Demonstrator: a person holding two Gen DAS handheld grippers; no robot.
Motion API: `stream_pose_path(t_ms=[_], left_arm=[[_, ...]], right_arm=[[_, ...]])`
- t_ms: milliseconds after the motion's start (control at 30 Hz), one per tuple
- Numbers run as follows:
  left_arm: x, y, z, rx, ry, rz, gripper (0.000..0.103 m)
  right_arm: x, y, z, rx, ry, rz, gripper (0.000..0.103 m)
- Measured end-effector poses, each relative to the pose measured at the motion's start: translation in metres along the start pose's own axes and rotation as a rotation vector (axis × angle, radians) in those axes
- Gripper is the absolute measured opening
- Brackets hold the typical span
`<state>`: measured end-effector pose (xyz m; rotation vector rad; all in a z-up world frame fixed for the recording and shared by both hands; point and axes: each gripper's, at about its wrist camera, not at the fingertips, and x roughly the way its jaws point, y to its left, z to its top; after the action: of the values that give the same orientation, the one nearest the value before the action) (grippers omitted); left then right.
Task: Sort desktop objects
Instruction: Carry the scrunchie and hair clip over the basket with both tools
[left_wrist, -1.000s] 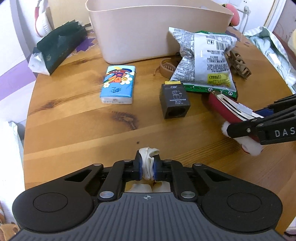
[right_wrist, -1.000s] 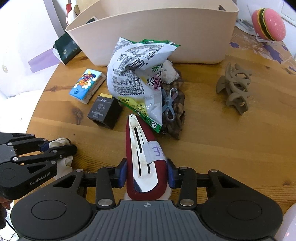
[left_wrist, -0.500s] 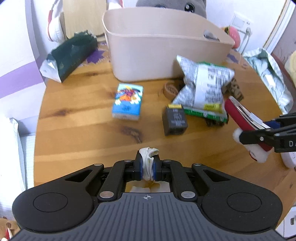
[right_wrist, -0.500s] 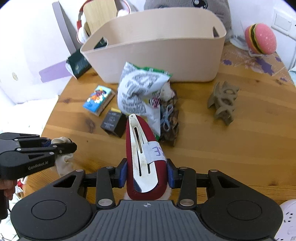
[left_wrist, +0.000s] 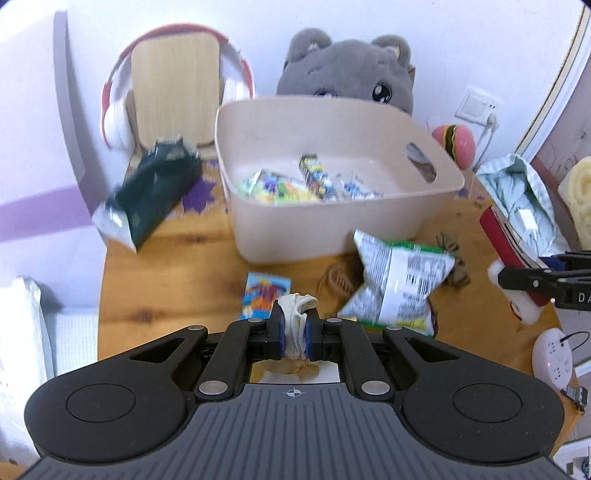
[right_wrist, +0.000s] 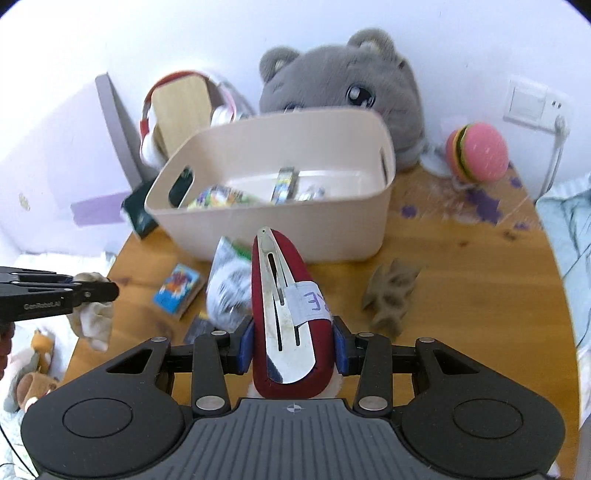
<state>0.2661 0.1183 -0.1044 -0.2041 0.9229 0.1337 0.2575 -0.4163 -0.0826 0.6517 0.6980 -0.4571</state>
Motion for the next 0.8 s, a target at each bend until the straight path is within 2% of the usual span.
stream_pose_path(t_ms=[400, 533, 800], left_arm=[[-0.004, -0.013, 0.064, 0.050, -0.096, 0.005, 0.009], [-0.001, -0.015, 0.090, 0.045, -0.136, 0.011, 0.009], [0.019, -0.022, 0.137, 0.032, -0.163, 0.029, 0.009]], right_arm=[[-0.021, -0.020, 0.050, -0.075, -0.112, -0.061, 0.039], [-0.023, -0.018, 0.069, -0.114, -0.144, -0.067, 0.039], [-0.013, 0.000, 0.105, -0.197, -0.192, -0.072, 0.039]])
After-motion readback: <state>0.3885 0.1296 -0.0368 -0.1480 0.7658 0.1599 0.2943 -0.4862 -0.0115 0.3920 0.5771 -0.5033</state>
